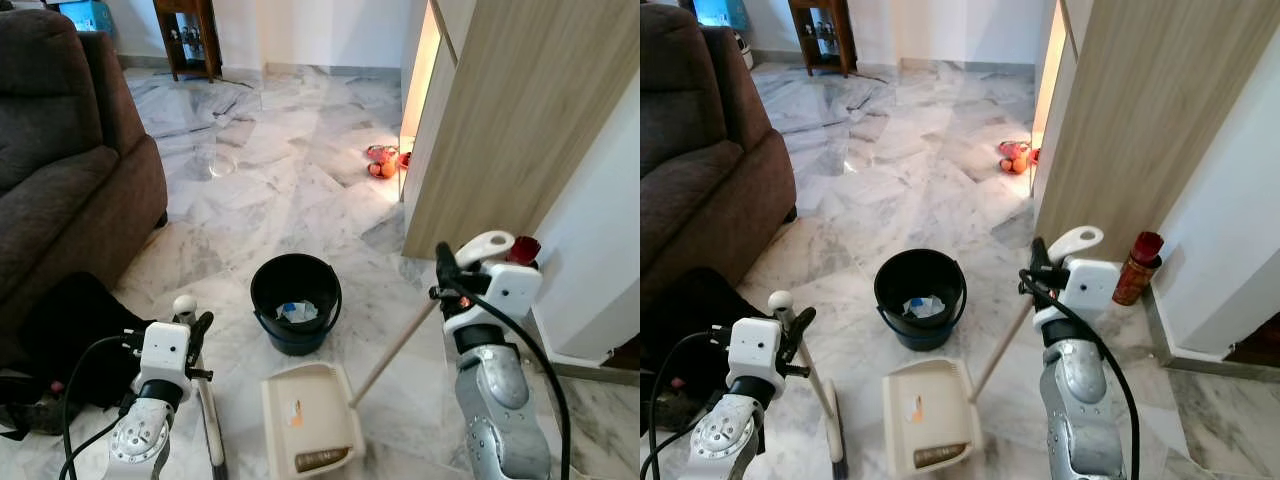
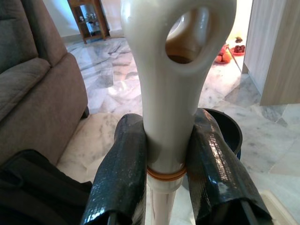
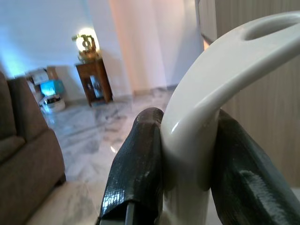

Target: Sweep floor

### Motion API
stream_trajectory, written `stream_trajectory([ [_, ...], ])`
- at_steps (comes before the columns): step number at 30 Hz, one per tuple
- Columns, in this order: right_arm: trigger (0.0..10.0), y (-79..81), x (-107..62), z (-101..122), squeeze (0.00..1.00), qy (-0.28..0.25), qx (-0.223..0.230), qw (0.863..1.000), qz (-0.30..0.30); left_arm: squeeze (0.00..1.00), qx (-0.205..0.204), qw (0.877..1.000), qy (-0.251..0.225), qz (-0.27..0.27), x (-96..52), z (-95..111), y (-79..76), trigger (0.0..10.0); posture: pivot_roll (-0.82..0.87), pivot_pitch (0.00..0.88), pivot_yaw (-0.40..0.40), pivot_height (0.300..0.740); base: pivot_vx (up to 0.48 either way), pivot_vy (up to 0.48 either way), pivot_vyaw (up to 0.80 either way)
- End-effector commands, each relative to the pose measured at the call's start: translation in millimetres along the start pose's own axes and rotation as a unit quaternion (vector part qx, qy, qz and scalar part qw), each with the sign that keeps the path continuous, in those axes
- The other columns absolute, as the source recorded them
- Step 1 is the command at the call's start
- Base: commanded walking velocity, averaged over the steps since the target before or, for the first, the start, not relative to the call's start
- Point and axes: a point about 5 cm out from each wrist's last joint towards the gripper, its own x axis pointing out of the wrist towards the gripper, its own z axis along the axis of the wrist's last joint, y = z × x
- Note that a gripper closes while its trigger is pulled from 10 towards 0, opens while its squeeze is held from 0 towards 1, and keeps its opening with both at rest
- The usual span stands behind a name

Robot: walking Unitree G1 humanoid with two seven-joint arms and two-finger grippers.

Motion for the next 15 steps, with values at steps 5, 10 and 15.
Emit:
stream_trajectory([
  [5, 10.0, 8.6, 2.3, 30.4, 0.00, -0.047, 0.013, 0.999, 0.013, 0.00, 0.016, 1.000, -0.013, -0.008, 4.8, 4.5, -1.2, 10.0, 0.17, 0.012, 0.010, 0.740, 0.000, 0.000, 0.00],
  [10, 10.0, 8.1, 3.1, 39.3, 0.00, -0.054, 0.019, 0.998, 0.012, 0.00, 0.016, 1.000, -0.015, -0.008, 5.6, 4.6, -1.4, 10.0, 0.17, 0.016, 0.010, 0.740, 0.000, 0.000, 0.00],
  [15, 10.0, 9.4, 7.2, 47.1, 0.00, -0.065, 0.026, 0.997, 0.011, 0.00, 0.013, 1.000, -0.012, -0.007, 5.0, 2.3, -2.8, 10.0, 0.17, 0.020, 0.008, 0.740, 0.000, 0.000, 0.00],
])
